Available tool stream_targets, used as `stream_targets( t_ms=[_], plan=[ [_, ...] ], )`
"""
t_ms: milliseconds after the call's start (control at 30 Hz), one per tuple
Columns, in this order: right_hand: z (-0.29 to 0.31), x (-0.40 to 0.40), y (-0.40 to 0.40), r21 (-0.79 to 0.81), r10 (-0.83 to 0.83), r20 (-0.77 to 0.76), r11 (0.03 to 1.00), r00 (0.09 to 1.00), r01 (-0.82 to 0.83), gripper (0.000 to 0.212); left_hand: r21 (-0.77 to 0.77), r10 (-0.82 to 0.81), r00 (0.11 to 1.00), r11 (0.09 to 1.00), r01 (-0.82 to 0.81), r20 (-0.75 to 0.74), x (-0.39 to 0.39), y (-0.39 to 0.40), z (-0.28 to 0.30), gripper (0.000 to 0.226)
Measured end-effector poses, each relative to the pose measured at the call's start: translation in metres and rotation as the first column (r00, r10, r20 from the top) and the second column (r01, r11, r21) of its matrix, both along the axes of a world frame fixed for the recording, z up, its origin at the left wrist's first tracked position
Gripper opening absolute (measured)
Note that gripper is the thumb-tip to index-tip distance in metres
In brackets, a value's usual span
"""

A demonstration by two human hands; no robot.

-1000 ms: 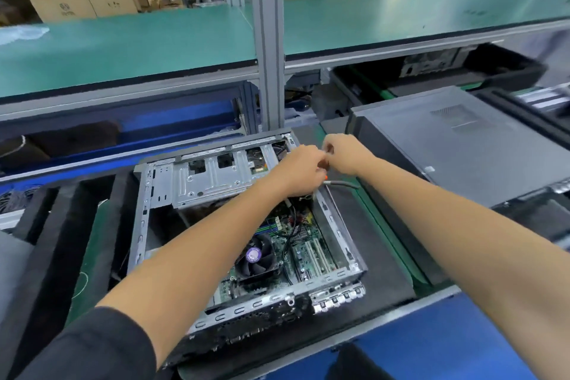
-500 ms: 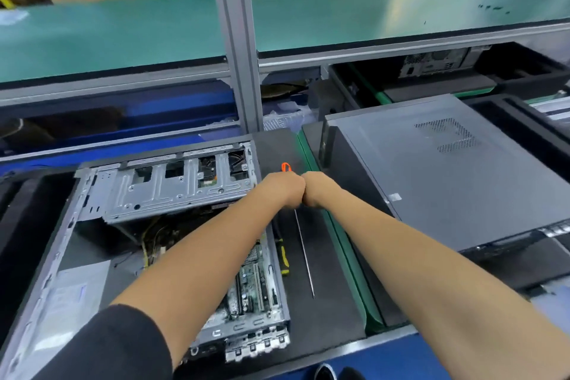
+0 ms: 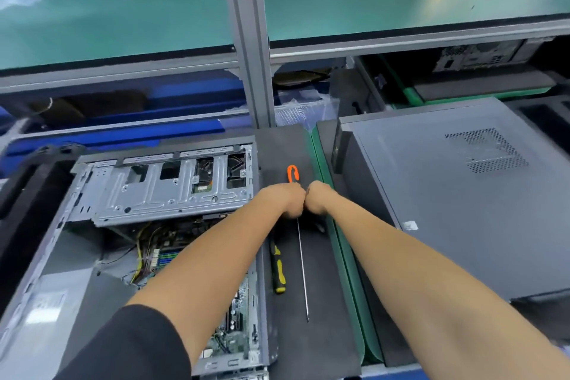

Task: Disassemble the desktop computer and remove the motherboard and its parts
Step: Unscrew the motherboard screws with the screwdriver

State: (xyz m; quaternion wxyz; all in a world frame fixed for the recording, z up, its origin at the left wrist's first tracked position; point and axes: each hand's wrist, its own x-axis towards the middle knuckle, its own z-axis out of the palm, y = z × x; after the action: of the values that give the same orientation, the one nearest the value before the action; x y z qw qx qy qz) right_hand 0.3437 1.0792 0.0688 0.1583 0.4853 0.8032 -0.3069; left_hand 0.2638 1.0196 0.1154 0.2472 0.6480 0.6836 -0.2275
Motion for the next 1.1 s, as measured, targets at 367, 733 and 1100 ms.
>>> stream_targets(
  t_ms=[367,733,1100],
  plan=[
    [-0.016,-0.027,0.014,-0.043,-0.187,-0.073,0.982,0.980,0.184,0.037,-0.164,0.012,0.999,0.986,-0.020,-0.048,0.002,-0.007,-0.002,0.033],
    [-0.012,-0.030,0.015,0.035,-0.096,0.007,0.995,0.995,0.096,0.026,-0.068,0.027,1.000,0.997,-0.027,-0.014,0.002,-0.008,-0.006,0.012],
    [0.071,-0.033,0.002,0.490,0.089,-0.175,0.872,0.981,0.008,0.010,0.106,0.102,0.983,0.987,-0.118,0.150,0.011,-0.012,0.017,0.013]
  ],
)
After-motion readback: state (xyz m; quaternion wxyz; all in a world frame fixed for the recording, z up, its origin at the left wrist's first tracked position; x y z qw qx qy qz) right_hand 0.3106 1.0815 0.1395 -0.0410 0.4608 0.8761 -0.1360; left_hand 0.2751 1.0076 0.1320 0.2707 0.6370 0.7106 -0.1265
